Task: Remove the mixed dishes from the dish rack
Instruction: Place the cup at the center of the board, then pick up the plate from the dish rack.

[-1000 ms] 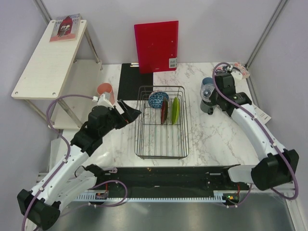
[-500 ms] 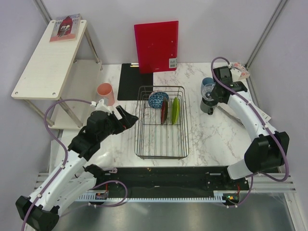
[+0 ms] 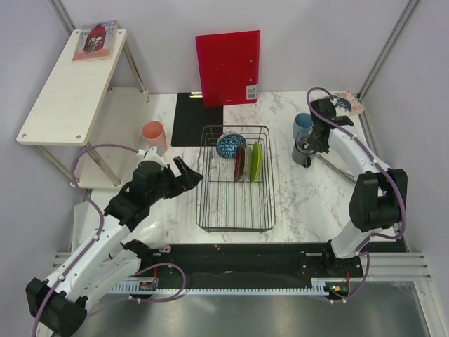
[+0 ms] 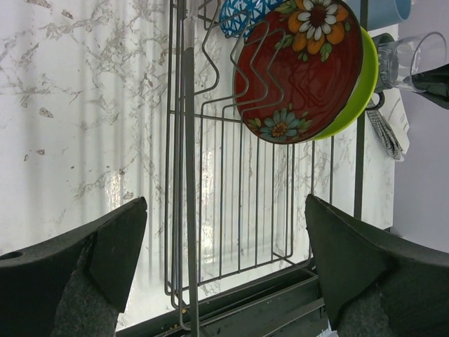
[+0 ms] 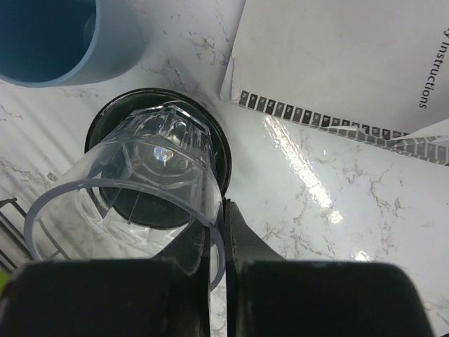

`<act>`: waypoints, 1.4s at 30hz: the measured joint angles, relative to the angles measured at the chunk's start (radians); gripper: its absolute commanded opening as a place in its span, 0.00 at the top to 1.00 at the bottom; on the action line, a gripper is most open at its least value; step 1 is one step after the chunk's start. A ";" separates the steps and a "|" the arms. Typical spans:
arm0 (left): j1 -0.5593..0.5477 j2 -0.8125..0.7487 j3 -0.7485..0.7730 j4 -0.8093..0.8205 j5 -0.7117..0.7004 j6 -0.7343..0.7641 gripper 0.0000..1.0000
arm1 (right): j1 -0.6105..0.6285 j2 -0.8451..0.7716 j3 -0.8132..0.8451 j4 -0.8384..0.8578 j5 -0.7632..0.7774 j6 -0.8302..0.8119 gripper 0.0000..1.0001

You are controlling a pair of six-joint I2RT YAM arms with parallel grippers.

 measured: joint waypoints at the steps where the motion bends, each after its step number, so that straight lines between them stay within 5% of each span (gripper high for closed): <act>1: 0.000 0.008 0.000 -0.001 0.002 0.002 0.01 | -0.002 0.016 0.000 0.004 -0.011 0.000 0.80; 10: 0.000 0.031 0.000 -0.002 0.007 0.008 0.01 | -0.003 0.016 0.020 0.045 -0.052 -0.003 0.47; 20: 0.000 0.053 0.000 0.005 0.021 0.021 0.01 | 0.021 -0.203 -0.035 0.146 -0.185 -0.028 0.40; 27: -0.020 0.199 0.040 0.047 0.058 0.051 0.01 | 0.294 -0.524 -0.239 0.383 -0.343 -0.137 0.39; 35: -0.221 0.328 0.166 0.130 -0.072 0.171 0.01 | 0.398 -0.530 -0.442 0.454 -0.338 -0.200 0.40; 42: -0.237 0.465 0.316 0.154 -0.082 0.215 0.01 | 0.410 -0.539 -0.510 0.473 -0.299 -0.219 0.40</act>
